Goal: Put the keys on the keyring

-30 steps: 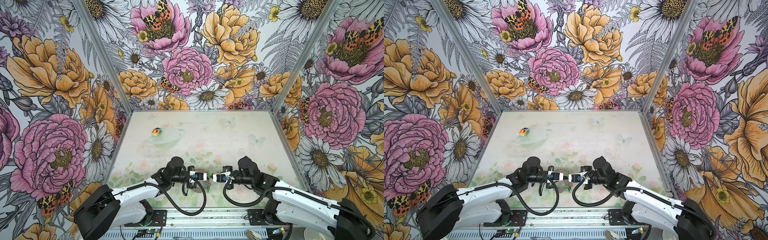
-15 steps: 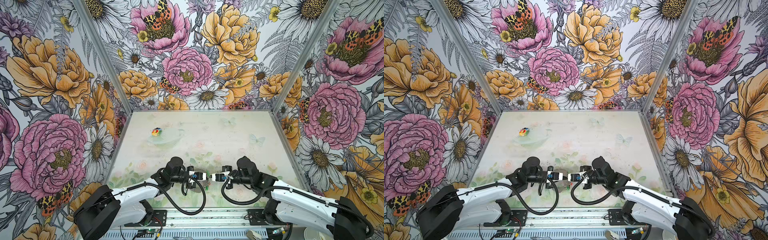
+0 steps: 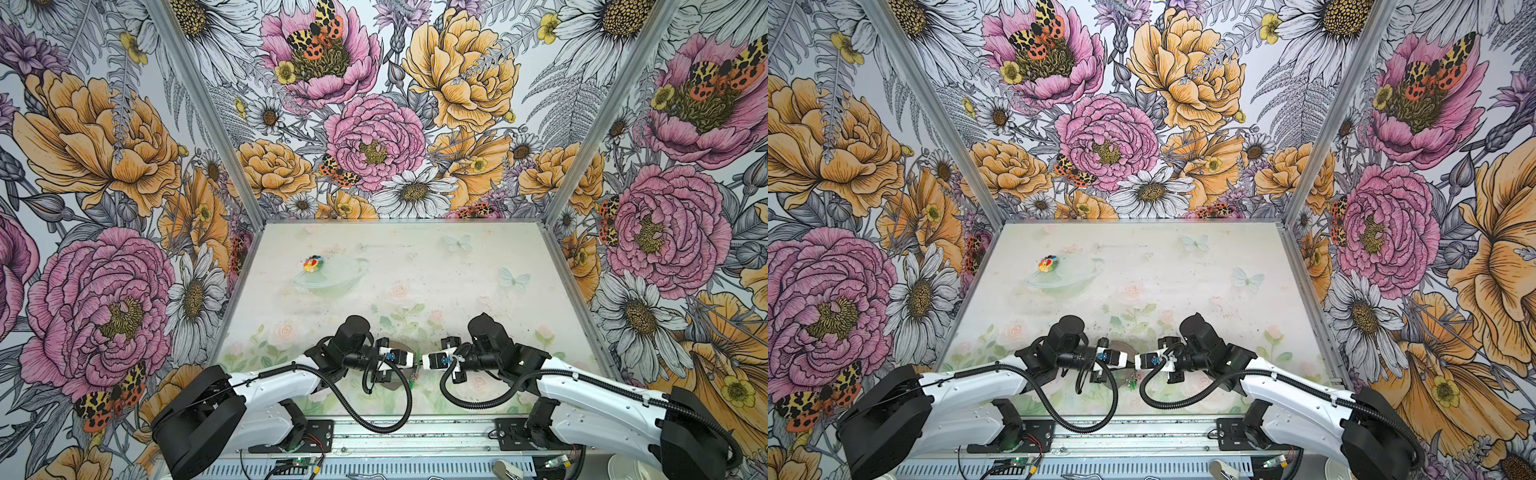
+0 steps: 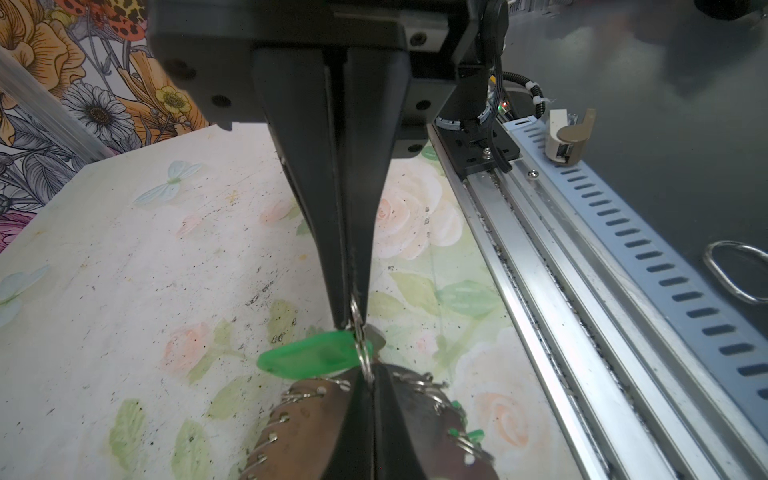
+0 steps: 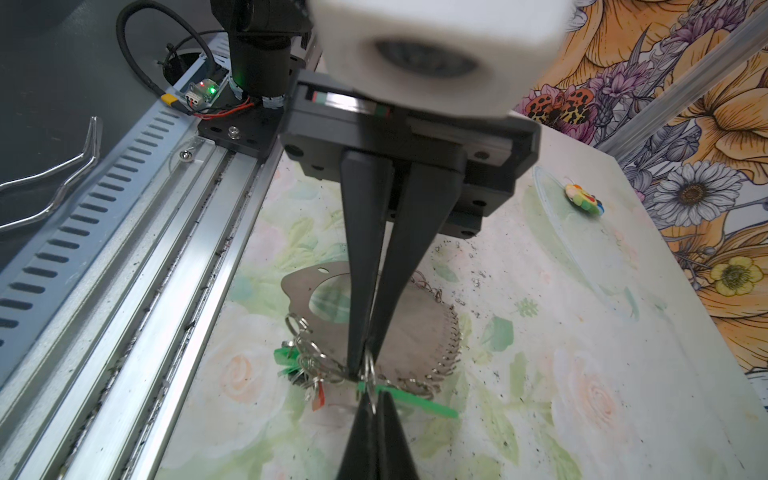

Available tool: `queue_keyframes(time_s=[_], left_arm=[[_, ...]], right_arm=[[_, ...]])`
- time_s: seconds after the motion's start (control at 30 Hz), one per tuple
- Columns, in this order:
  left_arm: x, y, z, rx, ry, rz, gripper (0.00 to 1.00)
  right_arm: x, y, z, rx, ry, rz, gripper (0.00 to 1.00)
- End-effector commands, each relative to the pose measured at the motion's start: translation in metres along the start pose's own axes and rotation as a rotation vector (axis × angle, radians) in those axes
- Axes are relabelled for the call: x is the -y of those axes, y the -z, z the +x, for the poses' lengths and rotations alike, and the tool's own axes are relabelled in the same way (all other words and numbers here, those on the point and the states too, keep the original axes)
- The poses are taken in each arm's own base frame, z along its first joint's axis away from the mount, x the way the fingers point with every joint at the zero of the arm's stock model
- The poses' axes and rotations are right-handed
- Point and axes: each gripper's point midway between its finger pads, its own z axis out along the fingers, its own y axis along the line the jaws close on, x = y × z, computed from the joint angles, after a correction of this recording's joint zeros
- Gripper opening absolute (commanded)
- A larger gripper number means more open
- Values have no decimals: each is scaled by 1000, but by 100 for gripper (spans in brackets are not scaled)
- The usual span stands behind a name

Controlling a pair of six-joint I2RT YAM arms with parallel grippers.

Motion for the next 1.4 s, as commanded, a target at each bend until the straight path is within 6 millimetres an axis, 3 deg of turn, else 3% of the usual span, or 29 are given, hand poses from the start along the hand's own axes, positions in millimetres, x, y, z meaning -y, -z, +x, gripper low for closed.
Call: queue_keyframes(time_s=[0.0, 0.47, 0.63, 1.07, 1.37], left_arm=[[16, -4, -20, 65, -46, 92, 0], [-10, -1, -15, 23, -72, -79, 0], [1, -1, -19, 56, -78, -23, 0], [18, -2, -26, 89, -66, 79, 0], [20, -2, -20, 65, -52, 95, 0]], right_arm=[[31, 7, -34, 80, 70, 99, 0], [26, 1, -28, 31, 2, 72, 0], [34, -1, -24, 4, 10, 103, 0], [31, -3, -22, 3, -10, 84, 0], [36, -1, -17, -15, -19, 107, 2]])
